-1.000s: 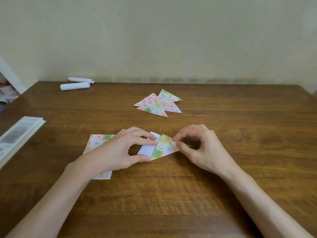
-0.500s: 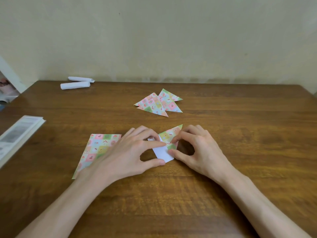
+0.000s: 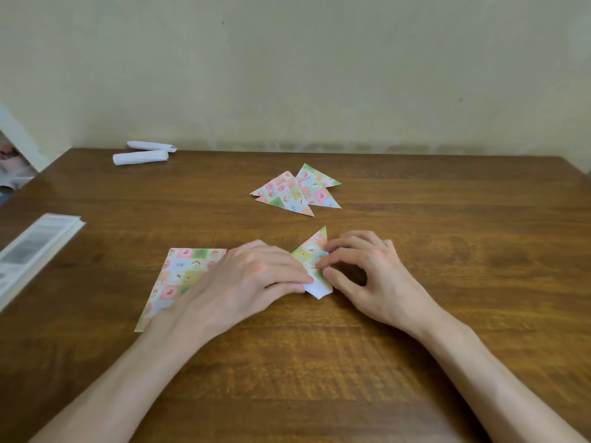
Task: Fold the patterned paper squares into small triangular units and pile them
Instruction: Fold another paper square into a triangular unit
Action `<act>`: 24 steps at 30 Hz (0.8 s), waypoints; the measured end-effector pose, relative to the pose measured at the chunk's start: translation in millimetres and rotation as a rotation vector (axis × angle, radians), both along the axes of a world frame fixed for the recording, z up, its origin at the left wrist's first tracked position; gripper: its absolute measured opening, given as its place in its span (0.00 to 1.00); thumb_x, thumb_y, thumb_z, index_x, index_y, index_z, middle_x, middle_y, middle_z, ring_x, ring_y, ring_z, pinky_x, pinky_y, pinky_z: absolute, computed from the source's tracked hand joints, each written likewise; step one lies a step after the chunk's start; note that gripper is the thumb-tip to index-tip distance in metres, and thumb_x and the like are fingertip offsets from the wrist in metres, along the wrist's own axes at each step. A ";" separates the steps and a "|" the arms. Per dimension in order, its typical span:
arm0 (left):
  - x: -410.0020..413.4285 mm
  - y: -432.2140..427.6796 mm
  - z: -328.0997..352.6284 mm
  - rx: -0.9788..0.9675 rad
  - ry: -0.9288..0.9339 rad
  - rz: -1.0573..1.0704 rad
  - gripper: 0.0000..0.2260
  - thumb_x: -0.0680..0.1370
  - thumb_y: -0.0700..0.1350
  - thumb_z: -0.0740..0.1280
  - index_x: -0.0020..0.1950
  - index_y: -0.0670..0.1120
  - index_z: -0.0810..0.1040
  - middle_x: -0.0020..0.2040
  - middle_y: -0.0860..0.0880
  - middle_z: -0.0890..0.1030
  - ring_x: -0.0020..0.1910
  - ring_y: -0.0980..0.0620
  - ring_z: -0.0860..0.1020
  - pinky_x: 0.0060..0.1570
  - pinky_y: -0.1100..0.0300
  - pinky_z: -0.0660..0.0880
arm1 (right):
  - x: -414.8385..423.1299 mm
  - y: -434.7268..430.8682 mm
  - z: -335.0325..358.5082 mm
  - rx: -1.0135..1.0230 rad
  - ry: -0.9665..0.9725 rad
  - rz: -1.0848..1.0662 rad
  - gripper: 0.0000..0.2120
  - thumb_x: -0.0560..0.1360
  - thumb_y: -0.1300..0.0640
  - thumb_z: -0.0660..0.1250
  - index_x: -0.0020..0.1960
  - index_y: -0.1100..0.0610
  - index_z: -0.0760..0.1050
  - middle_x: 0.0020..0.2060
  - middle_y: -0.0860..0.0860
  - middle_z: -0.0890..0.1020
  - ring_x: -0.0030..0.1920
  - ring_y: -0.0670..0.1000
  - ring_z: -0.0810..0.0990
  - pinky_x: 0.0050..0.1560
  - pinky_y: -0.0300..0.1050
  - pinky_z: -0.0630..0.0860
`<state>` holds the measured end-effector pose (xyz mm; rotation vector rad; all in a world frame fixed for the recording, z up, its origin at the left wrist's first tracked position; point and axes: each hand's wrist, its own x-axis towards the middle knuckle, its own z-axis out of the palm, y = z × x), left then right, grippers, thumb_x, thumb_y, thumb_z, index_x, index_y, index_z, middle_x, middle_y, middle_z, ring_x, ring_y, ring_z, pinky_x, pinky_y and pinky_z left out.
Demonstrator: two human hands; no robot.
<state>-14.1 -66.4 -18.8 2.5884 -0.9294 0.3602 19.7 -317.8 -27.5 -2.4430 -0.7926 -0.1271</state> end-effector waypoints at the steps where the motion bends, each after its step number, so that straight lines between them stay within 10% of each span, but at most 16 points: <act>1: -1.7 -0.6 1.5 -0.002 0.003 0.008 0.09 0.83 0.54 0.67 0.57 0.54 0.87 0.56 0.61 0.85 0.59 0.62 0.80 0.57 0.57 0.76 | 0.0 -1.3 0.8 -0.005 0.022 0.010 0.07 0.80 0.47 0.68 0.55 0.40 0.83 0.63 0.34 0.78 0.71 0.39 0.66 0.64 0.44 0.59; 24: -3.2 -25.0 -8.0 -0.193 0.167 0.257 0.07 0.77 0.58 0.71 0.44 0.56 0.84 0.48 0.62 0.79 0.54 0.60 0.76 0.56 0.56 0.71 | 2.7 -14.0 5.7 -0.014 0.179 0.117 0.10 0.83 0.47 0.63 0.60 0.36 0.80 0.69 0.31 0.72 0.76 0.38 0.59 0.73 0.52 0.56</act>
